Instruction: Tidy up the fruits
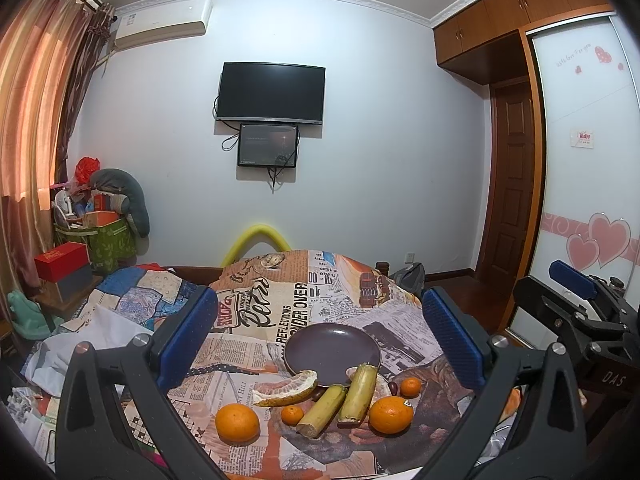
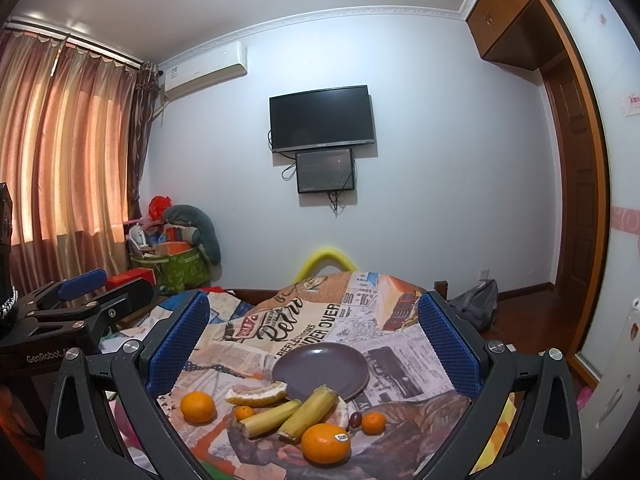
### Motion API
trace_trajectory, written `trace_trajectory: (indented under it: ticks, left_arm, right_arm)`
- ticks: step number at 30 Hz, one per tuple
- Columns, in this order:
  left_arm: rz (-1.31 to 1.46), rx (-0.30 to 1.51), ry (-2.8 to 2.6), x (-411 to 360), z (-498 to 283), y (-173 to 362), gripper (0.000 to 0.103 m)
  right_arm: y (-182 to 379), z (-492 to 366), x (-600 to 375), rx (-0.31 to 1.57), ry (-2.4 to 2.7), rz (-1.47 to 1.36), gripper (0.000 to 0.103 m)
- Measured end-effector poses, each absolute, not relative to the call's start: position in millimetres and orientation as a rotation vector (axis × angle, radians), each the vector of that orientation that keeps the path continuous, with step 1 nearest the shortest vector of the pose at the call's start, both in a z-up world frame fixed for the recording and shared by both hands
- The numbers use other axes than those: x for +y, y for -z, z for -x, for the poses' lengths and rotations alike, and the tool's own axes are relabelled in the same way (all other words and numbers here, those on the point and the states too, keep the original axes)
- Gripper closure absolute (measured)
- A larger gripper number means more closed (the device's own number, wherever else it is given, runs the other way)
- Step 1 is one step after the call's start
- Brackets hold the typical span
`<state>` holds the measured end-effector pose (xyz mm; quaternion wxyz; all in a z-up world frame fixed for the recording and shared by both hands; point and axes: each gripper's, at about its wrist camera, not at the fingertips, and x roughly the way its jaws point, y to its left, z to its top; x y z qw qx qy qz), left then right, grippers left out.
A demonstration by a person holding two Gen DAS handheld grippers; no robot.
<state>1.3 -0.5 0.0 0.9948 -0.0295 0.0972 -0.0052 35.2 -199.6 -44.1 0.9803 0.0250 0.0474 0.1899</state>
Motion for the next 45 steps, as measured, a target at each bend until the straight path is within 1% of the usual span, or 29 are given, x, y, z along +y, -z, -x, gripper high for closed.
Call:
trace_trajectory:
  ticks: [45]
  left_arm:
    - [0.055,0.21,0.018,0.0,-7.9,2.5,0.0]
  right_arm:
    - [47.9,-40.6,-199.9,0.125,-0.384,-0.068,0.0]
